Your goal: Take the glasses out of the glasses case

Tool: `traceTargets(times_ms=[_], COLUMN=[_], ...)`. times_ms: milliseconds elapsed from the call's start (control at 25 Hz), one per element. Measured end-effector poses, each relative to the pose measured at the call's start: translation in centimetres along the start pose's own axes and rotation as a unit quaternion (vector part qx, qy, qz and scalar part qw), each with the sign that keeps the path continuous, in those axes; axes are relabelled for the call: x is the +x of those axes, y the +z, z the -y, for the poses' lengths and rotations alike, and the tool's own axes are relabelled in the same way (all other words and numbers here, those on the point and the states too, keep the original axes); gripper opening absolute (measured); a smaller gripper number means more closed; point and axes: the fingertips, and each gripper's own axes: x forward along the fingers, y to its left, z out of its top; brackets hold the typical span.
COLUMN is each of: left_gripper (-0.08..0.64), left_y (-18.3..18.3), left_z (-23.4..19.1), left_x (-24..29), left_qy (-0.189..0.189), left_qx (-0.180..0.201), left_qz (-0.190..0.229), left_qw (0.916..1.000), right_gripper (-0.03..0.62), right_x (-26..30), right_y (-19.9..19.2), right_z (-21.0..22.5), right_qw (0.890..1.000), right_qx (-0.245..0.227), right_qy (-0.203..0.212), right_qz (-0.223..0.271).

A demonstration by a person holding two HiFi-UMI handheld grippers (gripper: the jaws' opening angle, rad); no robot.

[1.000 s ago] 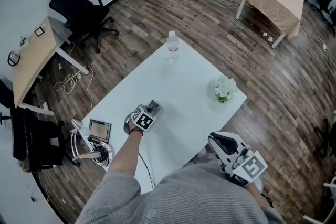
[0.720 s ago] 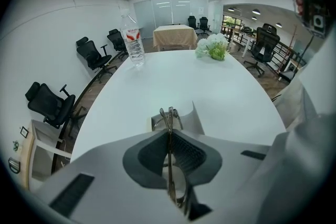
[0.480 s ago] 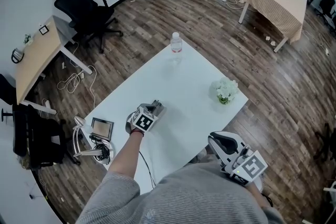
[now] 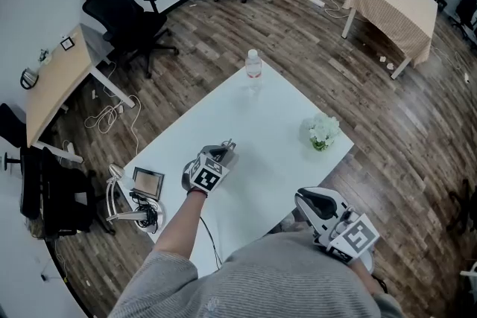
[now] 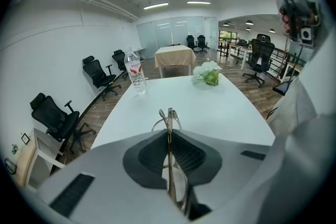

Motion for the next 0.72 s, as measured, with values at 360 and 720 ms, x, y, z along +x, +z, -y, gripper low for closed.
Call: traceTargets(times_ms=[360, 720], left_gripper=[0.029, 0.029], left_y=[3.1, 6.5], left_z=[1.7, 3.8], left_x=[-3.1, -6.7], left_qy=[0.010, 0.014], left_qx=[0.008, 0.008], left_qz=[0.056, 0.117], left_qw=[0.9983, 0.9930], right_gripper=[0.023, 0.023], right_x=[0.2, 0.6], right_y=[-0.2, -0.5], right_z=[-0.3, -0.4], right_qw=[1.000, 1.000], right_qx=[-0.003, -0.001], right_qy=[0.010, 0.017], right_qz=[-0.005, -0.005])
